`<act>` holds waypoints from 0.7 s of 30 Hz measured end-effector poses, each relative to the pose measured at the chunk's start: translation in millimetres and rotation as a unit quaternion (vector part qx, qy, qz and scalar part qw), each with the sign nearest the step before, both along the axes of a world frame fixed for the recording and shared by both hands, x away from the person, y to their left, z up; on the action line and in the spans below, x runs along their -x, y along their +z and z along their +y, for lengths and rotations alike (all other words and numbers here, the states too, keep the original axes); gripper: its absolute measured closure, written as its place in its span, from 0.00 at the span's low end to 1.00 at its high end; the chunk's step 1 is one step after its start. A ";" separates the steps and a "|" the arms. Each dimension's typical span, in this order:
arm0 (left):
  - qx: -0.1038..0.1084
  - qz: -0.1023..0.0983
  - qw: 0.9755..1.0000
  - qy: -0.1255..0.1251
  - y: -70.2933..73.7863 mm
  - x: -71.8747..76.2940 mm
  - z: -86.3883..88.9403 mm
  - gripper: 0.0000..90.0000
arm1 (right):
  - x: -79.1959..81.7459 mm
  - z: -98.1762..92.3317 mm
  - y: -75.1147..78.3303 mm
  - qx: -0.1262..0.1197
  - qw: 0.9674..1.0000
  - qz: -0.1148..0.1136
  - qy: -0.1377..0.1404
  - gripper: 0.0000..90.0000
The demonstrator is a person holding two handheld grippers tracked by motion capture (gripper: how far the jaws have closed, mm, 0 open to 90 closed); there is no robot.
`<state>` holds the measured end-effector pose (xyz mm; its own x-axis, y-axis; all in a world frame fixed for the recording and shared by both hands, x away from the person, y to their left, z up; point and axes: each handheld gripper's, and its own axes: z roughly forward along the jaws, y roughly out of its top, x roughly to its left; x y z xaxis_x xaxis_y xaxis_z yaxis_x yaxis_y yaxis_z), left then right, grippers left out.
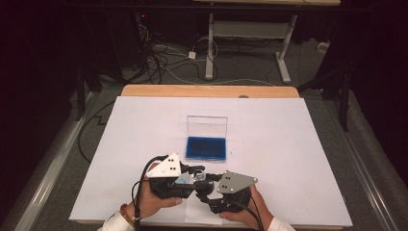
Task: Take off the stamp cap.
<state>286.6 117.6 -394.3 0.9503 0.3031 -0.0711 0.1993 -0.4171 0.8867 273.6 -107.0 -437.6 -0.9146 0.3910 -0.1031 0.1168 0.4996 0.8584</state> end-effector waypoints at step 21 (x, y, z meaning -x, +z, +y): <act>0.014 -0.010 1.000 -0.014 -0.7 1.9 0.5 0.61 | 0.6 -5.2 3.1 -0.002 1.000 0.017 0.002 0.43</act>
